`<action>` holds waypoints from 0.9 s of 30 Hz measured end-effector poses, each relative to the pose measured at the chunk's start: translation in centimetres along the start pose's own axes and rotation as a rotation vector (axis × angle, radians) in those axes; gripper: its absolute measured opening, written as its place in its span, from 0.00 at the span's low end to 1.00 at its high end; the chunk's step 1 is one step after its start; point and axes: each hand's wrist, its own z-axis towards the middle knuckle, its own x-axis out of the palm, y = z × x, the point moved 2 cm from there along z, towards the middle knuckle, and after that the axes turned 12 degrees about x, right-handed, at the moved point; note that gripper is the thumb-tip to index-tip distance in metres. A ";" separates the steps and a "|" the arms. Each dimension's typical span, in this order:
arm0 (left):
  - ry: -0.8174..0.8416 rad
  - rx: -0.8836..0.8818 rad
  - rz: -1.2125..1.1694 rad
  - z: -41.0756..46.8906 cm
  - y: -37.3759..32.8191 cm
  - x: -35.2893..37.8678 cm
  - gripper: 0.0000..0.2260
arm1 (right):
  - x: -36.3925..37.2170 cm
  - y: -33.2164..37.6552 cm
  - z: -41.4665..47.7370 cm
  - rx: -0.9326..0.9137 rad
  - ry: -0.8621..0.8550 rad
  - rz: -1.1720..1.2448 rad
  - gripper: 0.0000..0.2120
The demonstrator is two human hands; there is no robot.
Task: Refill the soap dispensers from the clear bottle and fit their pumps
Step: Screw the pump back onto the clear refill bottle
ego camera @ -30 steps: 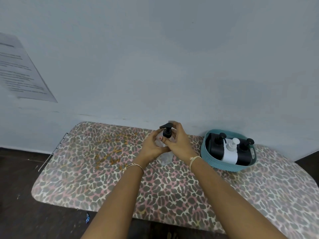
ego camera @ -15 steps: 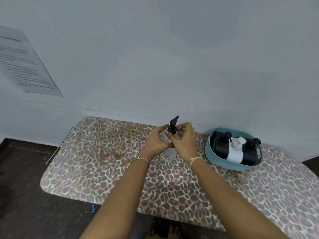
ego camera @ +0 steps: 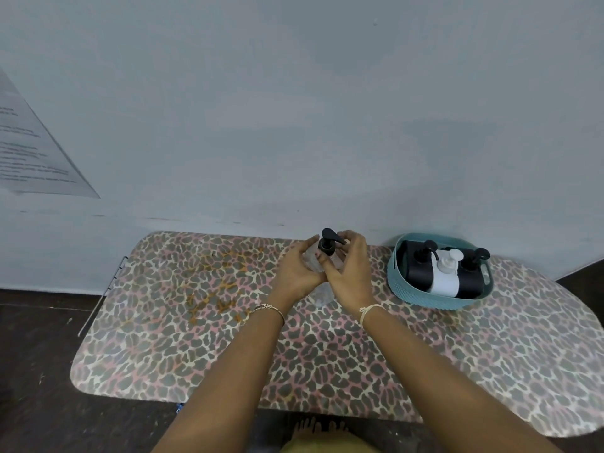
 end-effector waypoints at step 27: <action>0.015 0.005 0.024 -0.3 0.8 0.1 0.48 | -1.1 1.4 0.9 0.033 -0.030 -0.189 0.19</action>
